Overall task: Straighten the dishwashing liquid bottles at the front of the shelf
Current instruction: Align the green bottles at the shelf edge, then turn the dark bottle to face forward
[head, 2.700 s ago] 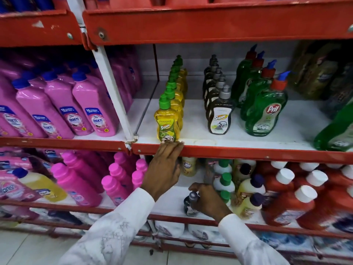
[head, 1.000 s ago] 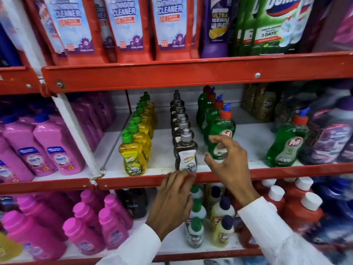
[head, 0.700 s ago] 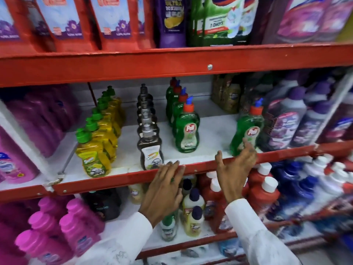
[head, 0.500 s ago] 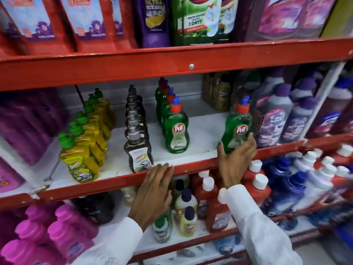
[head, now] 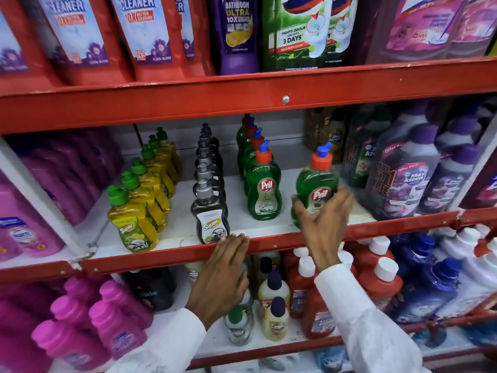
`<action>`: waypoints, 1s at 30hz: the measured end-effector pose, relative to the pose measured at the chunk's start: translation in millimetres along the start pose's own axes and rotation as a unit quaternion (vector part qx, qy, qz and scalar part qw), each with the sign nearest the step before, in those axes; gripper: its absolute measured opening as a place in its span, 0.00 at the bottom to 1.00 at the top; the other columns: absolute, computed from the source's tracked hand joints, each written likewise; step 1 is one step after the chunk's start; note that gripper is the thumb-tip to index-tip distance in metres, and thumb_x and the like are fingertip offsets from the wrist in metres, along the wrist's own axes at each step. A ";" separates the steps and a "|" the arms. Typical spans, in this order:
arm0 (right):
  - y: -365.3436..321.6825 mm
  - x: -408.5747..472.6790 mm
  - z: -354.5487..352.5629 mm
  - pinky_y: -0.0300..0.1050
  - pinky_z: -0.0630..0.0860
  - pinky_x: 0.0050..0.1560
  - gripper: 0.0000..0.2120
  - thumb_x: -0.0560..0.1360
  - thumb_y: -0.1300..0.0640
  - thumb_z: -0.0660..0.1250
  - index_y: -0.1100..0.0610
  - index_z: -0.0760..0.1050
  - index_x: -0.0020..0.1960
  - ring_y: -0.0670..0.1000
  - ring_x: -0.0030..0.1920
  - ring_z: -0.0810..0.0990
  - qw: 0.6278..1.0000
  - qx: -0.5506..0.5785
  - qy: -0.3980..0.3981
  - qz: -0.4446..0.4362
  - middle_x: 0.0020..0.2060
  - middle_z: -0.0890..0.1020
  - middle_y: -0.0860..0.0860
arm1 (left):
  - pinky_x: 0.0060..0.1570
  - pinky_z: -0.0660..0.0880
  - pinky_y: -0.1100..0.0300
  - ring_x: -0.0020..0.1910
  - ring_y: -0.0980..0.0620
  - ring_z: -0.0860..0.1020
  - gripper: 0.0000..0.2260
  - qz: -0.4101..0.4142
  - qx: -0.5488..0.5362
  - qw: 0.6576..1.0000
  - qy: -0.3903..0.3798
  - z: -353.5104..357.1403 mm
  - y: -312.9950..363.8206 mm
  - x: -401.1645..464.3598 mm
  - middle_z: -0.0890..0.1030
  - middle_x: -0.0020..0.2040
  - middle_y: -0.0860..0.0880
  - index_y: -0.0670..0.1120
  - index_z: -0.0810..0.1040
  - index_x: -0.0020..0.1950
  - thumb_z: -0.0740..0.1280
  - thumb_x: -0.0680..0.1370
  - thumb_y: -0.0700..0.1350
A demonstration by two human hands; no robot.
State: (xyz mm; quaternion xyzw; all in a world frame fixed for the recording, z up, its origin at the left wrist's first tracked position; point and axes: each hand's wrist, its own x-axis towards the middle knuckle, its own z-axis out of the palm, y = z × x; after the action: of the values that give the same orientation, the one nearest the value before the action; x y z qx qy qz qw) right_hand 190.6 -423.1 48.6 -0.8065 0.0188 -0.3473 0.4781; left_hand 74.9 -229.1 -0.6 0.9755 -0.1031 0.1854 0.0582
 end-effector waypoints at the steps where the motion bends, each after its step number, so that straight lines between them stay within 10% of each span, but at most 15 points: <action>1: -7.6 -6.7 4.9 0.56 0.74 0.63 0.39 0.66 0.42 0.77 0.60 0.64 0.67 0.56 0.61 0.71 1.000 0.004 -0.023 -0.007 0.60 0.72 0.57 | 0.74 0.56 0.48 0.74 0.44 0.68 0.33 0.000 0.001 1.000 -0.001 0.8 -0.4 -0.3 0.71 0.74 0.44 0.43 0.63 0.76 0.71 0.74 0.47; 12: -39.2 -36.2 43.8 0.57 0.77 0.59 0.42 0.65 0.35 0.75 0.61 0.66 0.66 0.58 0.61 0.74 0.993 -0.023 -0.116 -0.005 0.59 0.74 0.57 | 0.76 0.42 0.57 0.80 0.49 0.54 0.31 -0.013 -0.047 0.999 0.000 0.4 -1.4 -4.6 0.61 0.80 0.47 0.47 0.55 0.79 0.63 0.78 0.48; 20: -2.3 -21.2 13.8 0.52 0.77 0.65 0.47 0.63 0.37 0.78 0.54 0.63 0.74 0.52 0.65 0.74 0.962 0.050 -0.268 0.011 0.69 0.70 0.52 | 0.74 0.59 0.61 0.76 0.54 0.63 0.25 -0.096 -0.188 0.975 0.075 -3.7 13.6 6.1 0.66 0.77 0.51 0.49 0.62 0.77 0.62 0.81 0.45; 25: 18.6 3.5 -4.4 0.51 0.78 0.64 0.30 0.74 0.60 0.74 0.57 0.68 0.73 0.53 0.62 0.81 0.919 0.045 -0.391 -0.032 0.65 0.80 0.52 | 0.72 0.60 0.64 0.72 0.52 0.69 0.23 -0.142 -0.257 0.948 0.121 -8.0 23.9 37.4 0.71 0.74 0.48 0.46 0.65 0.75 0.63 0.81 0.41; 30: 18.9 8.3 -0.5 0.51 0.79 0.65 0.23 0.74 0.61 0.74 0.59 0.75 0.67 0.49 0.58 0.84 0.909 0.064 -0.408 -0.054 0.57 0.86 0.52 | 0.66 0.76 0.53 0.61 0.50 0.80 0.19 -0.163 -0.298 0.930 0.137 -6.8 25.8 60.0 0.81 0.65 0.44 0.43 0.72 0.70 0.67 0.79 0.39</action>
State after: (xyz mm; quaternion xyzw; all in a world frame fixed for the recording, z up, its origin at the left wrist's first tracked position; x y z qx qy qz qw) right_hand 202.3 -436.8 38.4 -0.8454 -0.2440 -0.0141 0.4749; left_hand 121.3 -263.9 30.0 0.8818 0.0161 0.2657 0.3894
